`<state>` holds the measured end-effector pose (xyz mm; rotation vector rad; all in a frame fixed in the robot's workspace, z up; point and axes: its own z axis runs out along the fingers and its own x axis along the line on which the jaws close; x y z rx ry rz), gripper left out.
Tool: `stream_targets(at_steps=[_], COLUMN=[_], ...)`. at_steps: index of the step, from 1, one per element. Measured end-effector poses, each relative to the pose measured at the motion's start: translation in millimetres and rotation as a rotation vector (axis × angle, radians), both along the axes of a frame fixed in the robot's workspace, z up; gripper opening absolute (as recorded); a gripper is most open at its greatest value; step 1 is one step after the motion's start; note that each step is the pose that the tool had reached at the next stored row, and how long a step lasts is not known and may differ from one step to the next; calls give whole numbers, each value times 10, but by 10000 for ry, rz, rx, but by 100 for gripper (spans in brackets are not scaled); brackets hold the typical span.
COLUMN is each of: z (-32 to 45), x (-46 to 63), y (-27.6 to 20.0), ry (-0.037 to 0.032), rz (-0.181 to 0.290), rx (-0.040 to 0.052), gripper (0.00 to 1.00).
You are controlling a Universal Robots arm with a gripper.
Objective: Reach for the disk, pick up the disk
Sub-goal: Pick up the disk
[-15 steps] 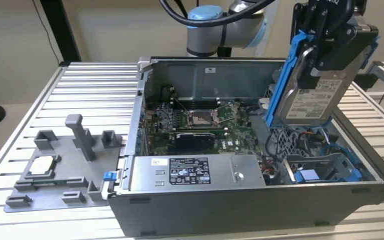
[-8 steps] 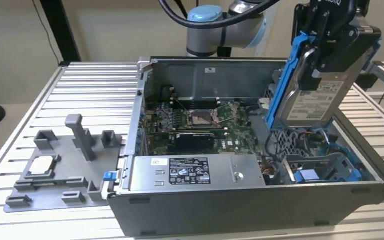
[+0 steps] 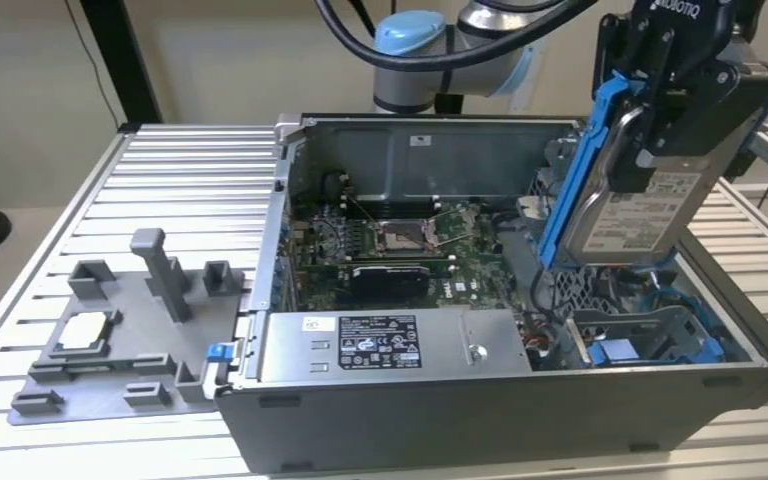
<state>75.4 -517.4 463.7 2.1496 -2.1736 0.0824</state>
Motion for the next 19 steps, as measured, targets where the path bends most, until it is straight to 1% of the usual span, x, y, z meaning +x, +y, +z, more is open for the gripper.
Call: stream_targets(at_steps=[8, 13, 16, 19], z=[4, 4, 4, 4], x=[22, 44, 89, 177], y=[-112, -166, -193, -219], ry=[0, 0, 2, 11], rz=[-1, -1, -1, -1], rx=[0, 0, 0, 1], gripper=[0, 0, 0, 0])
